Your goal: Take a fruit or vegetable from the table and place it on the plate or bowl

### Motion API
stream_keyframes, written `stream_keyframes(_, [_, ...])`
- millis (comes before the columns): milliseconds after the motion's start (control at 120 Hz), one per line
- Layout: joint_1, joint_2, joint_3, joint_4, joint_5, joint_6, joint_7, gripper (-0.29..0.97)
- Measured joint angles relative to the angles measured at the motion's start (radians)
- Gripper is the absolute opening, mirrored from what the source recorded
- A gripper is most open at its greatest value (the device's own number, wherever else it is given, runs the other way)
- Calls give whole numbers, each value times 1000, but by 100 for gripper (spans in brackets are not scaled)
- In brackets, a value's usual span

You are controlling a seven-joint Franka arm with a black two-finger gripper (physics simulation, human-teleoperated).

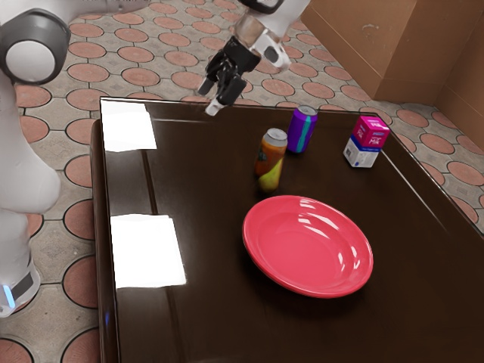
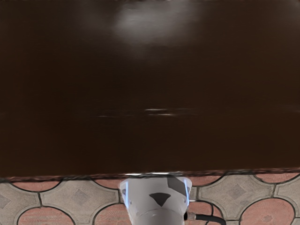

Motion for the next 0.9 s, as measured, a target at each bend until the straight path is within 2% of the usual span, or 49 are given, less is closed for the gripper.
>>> stream_keyframes(100, [90, -7, 30, -16, -7, 179, 39, 66])
stream_keyframes(217, [227, -25, 35, -16, -12, 302, 76, 65])
stream_keyframes(275, [345, -32, -15, -9, -7, 366, 96, 65])
stream_keyframes(317, [438, -53, -76, -49, 5, 462, 126, 65])
stream_keyframes(350, [477, -70, -109, -88, 13, 541, 153, 65])
stream_keyframes(400, [430, -79, -135, -113, 25, 638, 190, 66])
stream_keyframes(550, [20, -61, -176, -47, 46, 781, 284, 65])
stream_keyframes(625, [-83, -65, -173, -91, 50, 821, 322, 65])
stream_keyframes(683, [-62, -68, -166, -116, 51, 841, 349, 65])
stream_keyframes(800, [116, -92, -158, -143, 52, 871, 395, 65])
stream_keyframes(850, [165, -107, -159, -159, 53, 884, 412, 65])
stream_keyframes(883, [183, -110, -171, -161, 53, 895, 423, 65])
stream_keyframes(900, [216, -110, -207, -162, 53, 900, 429, 65])
